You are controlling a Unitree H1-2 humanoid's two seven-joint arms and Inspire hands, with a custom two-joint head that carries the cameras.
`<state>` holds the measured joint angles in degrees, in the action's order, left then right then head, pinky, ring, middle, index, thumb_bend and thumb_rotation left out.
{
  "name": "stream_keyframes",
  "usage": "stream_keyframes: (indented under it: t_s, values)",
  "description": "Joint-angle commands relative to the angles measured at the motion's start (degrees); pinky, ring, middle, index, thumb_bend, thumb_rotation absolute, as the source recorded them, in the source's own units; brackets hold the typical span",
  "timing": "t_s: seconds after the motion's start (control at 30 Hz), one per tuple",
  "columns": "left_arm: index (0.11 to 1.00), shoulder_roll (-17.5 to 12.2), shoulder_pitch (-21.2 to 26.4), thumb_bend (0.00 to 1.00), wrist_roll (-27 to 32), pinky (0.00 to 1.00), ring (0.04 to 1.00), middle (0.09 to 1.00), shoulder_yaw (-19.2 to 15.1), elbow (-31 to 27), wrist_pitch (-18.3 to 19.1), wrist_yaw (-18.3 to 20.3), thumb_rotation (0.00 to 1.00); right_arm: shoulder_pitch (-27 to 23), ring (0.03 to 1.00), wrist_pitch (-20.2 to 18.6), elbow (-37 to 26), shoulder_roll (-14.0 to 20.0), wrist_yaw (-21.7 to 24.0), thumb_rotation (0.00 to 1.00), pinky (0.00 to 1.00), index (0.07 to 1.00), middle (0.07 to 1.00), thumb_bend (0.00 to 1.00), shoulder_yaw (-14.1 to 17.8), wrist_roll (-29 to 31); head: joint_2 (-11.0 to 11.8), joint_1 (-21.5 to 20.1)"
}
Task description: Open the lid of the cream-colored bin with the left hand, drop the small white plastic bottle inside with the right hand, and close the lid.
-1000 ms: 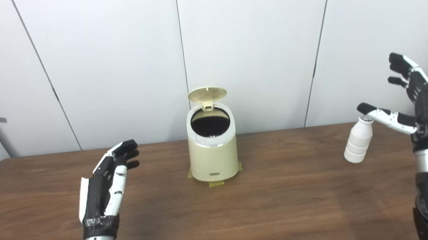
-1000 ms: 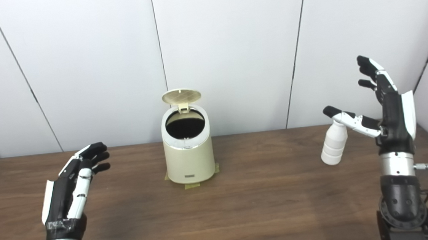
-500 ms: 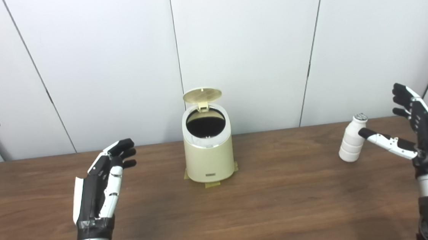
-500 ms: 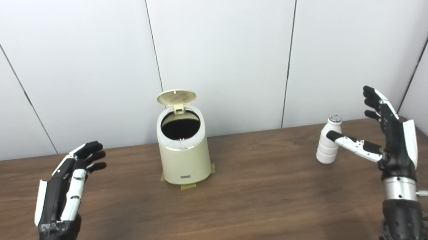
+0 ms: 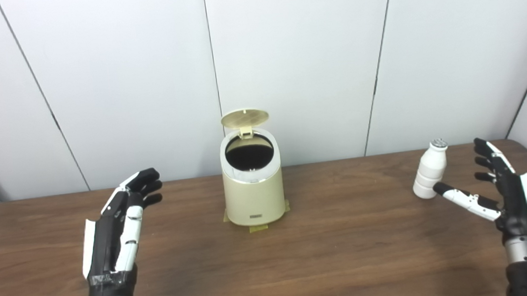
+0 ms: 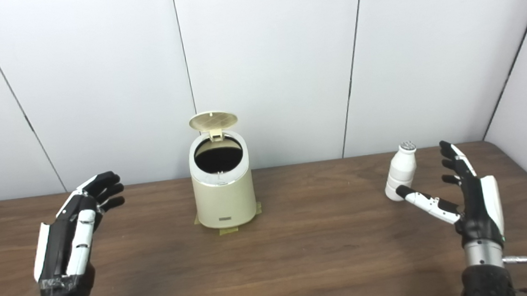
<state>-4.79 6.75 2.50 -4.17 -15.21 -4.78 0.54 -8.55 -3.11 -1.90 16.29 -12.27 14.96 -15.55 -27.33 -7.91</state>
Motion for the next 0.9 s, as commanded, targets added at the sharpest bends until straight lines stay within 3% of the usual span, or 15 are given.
stream_keyframes:
  t_s: [0.0,0.17,0.43,0.57,0.87]
  values:
    - [0.786,-0.21,1.34,0.4,0.19,0.75,0.788,0.802,0.01,-2.85,-0.19,0.11,0.76,-1.31,0.87,-0.66,-1.97,0.15,0.25,0.43,0.76,0.902,0.894,0.94,-0.33,0.31,0.0,-0.07]
    - [0.789,-0.31,1.3,0.4,0.1,0.75,0.786,0.802,0.06,-3.31,-0.24,0.25,0.76,-2.18,0.83,-0.11,-0.5,-0.24,-0.54,0.36,0.7,0.881,0.873,0.85,-0.79,0.09,-0.2,-0.61]
    - [0.779,-0.35,1.42,0.39,0.15,0.74,0.776,0.792,-0.12,-3.48,-0.01,0.14,0.75,-5.02,0.809,0.73,4.96,-0.15,-0.26,0.29,0.73,0.861,0.841,0.81,-0.64,2.18,-0.3,-0.91]
    - [0.777,-0.43,1.41,0.39,0.57,0.73,0.773,0.79,-0.32,-3.65,0.22,0.16,0.74,-6.59,0.809,1.14,8.43,0.13,-0.51,0.32,0.73,0.858,0.838,0.82,-0.6,3.04,-0.54,-1.17]
    - [0.788,-1.9,1.36,0.38,2.17,0.75,0.78,0.794,-1.47,-3.81,0.32,0.82,0.76,-8.15,0.789,-0.78,9.11,-0.97,-3.28,0.35,0.68,0.872,0.833,0.82,-1.39,1.33,-1.19,-5.78]
